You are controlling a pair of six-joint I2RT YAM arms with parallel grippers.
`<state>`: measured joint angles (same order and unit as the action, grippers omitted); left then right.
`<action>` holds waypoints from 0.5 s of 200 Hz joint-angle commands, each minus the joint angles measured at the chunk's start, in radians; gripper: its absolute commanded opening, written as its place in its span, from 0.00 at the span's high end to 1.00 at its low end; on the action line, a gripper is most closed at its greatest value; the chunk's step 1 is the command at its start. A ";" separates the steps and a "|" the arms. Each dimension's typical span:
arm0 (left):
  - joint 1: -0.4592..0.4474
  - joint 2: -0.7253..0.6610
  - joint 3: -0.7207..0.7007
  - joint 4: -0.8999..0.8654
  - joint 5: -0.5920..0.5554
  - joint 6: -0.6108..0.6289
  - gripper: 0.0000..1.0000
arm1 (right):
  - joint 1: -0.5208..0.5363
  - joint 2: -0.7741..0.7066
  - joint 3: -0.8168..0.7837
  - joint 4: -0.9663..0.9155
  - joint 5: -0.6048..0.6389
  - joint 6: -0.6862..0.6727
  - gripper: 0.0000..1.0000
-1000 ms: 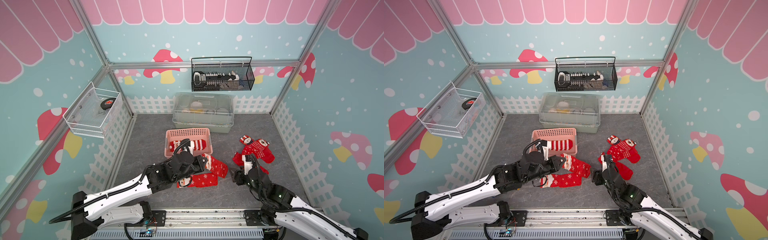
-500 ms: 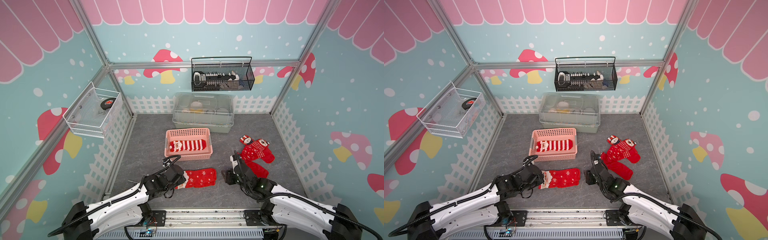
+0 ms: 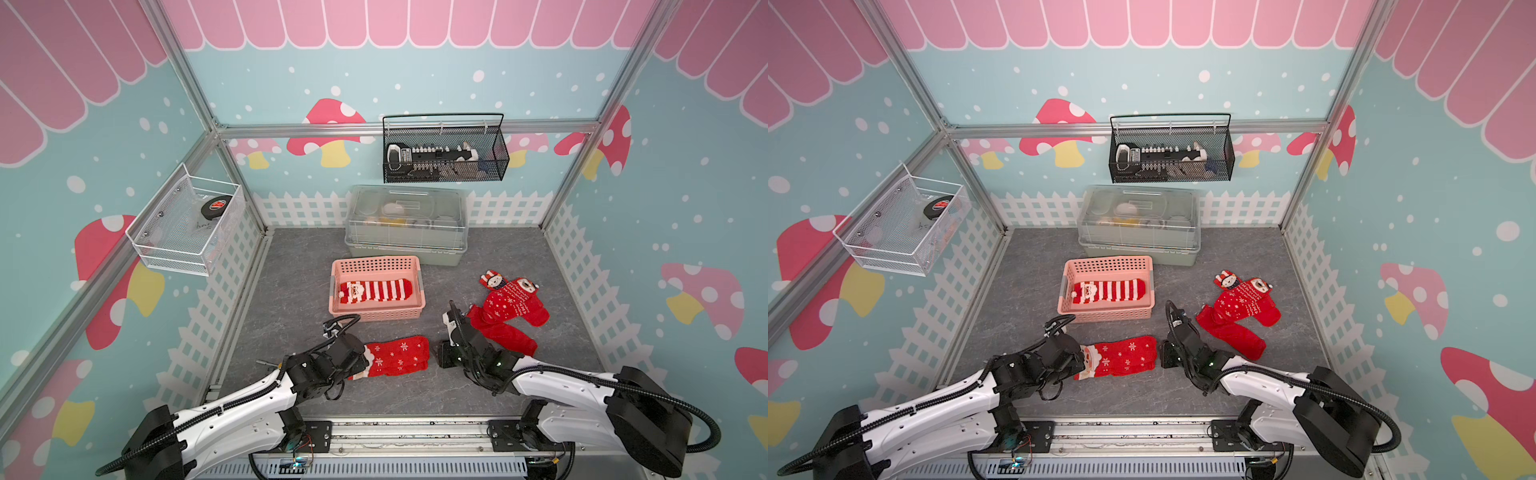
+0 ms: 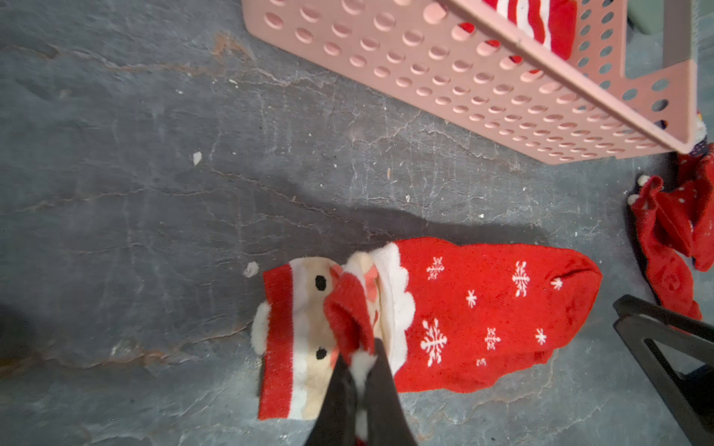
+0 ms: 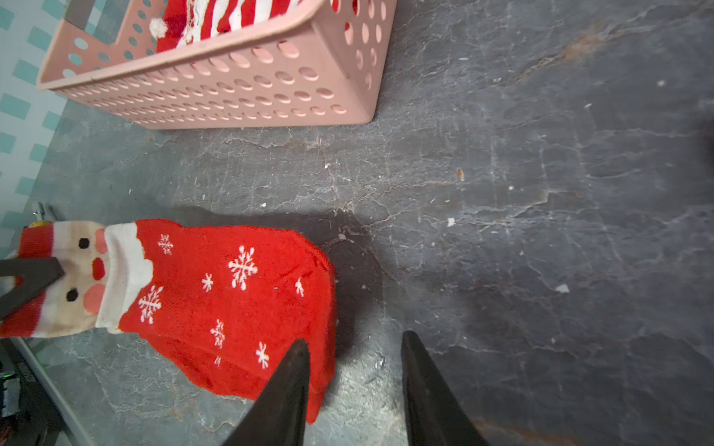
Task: Place the socks together as a pair
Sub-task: Flatten out the sock.
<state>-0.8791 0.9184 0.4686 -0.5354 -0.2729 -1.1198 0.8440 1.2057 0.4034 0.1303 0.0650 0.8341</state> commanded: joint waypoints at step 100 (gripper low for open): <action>0.005 0.055 0.112 -0.145 -0.010 0.140 1.00 | 0.001 0.059 0.052 0.095 -0.073 0.042 1.00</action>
<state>-0.8791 0.9829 0.5037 -0.5827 -0.2634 -1.0470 0.8433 1.3323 0.4408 0.2321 0.0097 0.8547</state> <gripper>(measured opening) 0.047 0.058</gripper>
